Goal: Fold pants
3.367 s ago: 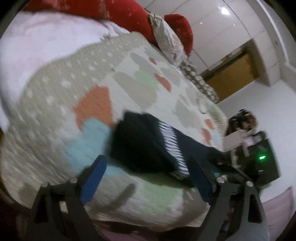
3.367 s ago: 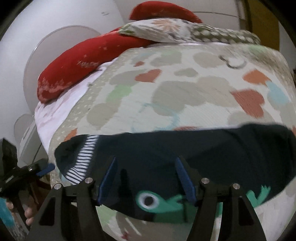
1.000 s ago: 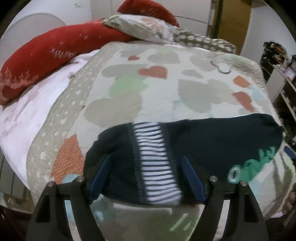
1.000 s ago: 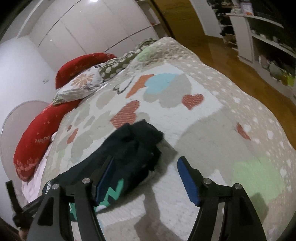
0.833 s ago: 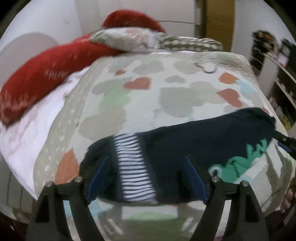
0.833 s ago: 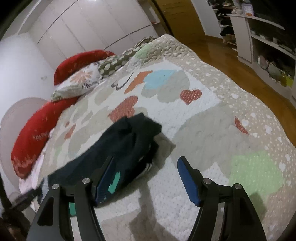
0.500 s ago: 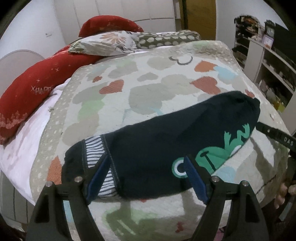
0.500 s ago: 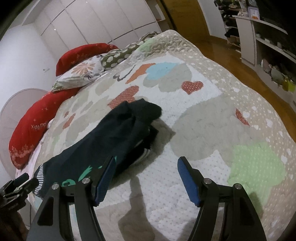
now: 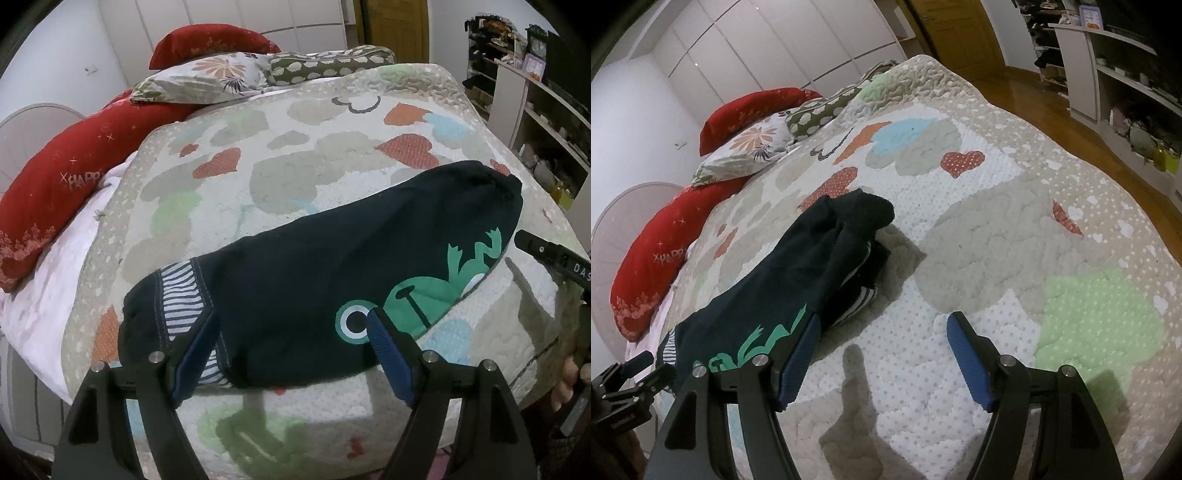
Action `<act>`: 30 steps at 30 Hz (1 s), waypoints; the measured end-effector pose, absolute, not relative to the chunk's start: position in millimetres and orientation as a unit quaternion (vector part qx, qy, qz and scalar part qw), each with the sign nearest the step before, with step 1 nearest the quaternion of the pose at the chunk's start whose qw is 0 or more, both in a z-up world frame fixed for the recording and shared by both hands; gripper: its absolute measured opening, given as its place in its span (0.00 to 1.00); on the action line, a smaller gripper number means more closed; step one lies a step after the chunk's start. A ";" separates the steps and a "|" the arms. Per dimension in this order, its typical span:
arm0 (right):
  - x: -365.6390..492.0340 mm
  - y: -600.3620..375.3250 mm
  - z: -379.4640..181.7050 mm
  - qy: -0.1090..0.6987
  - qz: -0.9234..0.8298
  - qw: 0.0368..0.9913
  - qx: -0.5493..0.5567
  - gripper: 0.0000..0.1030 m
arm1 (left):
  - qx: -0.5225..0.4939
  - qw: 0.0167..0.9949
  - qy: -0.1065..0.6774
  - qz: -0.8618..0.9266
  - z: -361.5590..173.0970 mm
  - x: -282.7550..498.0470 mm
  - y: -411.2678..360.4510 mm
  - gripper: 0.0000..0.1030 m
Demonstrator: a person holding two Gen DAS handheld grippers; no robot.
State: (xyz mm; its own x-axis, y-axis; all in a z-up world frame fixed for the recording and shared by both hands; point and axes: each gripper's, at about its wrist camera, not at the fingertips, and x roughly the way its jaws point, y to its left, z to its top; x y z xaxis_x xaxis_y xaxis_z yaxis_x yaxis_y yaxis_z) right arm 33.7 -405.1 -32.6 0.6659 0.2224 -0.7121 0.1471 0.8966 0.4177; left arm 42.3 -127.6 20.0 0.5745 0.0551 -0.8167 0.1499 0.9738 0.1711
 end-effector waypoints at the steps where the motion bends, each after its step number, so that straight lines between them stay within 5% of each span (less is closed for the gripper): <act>1: 33.6 -405.3 -32.9 0.408 0.021 0.884 0.227 0.73 | 0.113 0.880 0.460 -0.027 19.9 42.4 -128.1 0.78; 30: 31.8 -418.9 -41.0 0.407 0.056 0.872 0.266 0.76 | 0.071 0.859 0.489 -0.136 40.0 113.0 -187.3 0.78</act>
